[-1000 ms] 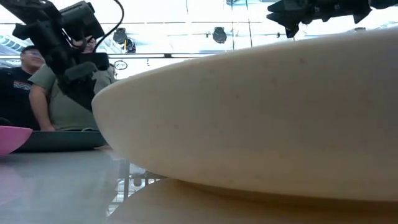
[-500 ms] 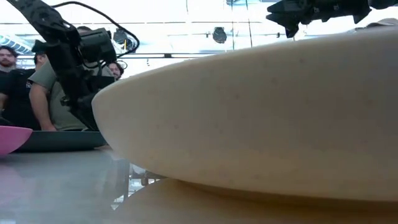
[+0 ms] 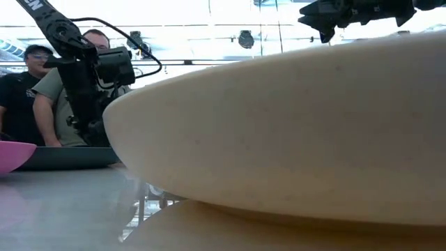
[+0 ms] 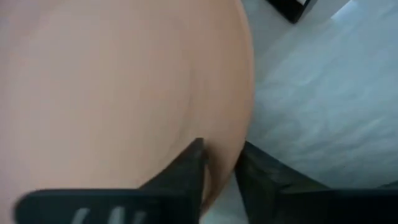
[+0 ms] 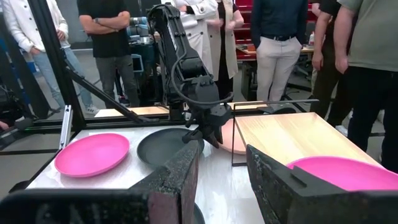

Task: Place and stack plates onto a shelf
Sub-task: Stack the peach plate on top of the pink plate on the shelf

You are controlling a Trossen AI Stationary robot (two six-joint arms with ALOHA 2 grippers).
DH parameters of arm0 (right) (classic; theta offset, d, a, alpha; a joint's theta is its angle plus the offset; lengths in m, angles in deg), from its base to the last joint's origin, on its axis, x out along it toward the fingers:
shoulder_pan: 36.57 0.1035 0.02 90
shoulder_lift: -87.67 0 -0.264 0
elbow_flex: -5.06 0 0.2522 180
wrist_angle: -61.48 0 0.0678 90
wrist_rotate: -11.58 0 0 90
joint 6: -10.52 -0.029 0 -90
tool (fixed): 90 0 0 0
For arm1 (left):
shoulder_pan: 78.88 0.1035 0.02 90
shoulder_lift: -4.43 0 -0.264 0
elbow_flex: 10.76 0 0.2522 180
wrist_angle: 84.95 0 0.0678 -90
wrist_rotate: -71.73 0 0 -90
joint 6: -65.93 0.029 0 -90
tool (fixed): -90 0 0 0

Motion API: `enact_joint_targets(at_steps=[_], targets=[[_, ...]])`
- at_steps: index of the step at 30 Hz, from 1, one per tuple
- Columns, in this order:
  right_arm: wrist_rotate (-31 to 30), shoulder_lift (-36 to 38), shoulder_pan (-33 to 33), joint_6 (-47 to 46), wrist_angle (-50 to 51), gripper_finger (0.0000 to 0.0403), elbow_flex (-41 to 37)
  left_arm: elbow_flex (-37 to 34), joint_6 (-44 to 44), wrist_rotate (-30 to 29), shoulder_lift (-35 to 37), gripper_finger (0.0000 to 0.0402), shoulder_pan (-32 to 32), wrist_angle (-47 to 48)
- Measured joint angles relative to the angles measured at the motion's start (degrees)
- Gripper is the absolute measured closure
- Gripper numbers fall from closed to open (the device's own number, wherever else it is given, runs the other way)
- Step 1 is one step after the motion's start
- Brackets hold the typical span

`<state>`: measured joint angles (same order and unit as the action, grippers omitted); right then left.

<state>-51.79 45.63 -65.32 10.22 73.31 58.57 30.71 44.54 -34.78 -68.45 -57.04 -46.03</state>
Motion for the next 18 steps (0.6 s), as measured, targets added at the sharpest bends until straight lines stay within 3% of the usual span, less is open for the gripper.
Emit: enact_joint_targets(at_steps=[4, 10, 18], targets=[[0.08, 0.00, 0.00, -0.11, 0.00, 0.0286, 0.00, 0.13, -0.43, -0.57, 0.41, 0.0386, 0.00, -0.11], [0.18, 0.00, 0.00, -0.13, 0.02, 0.0286, 0.00, 2.14, -2.82, 0.19, 4.59, 0.0390, 0.00, 2.72], [0.22, 0.02, 0.00, -0.56, 0.08, 0.0286, 0.00, 12.35, -3.19, -1.31, 11.98, 0.0392, -1.24, 12.45]])
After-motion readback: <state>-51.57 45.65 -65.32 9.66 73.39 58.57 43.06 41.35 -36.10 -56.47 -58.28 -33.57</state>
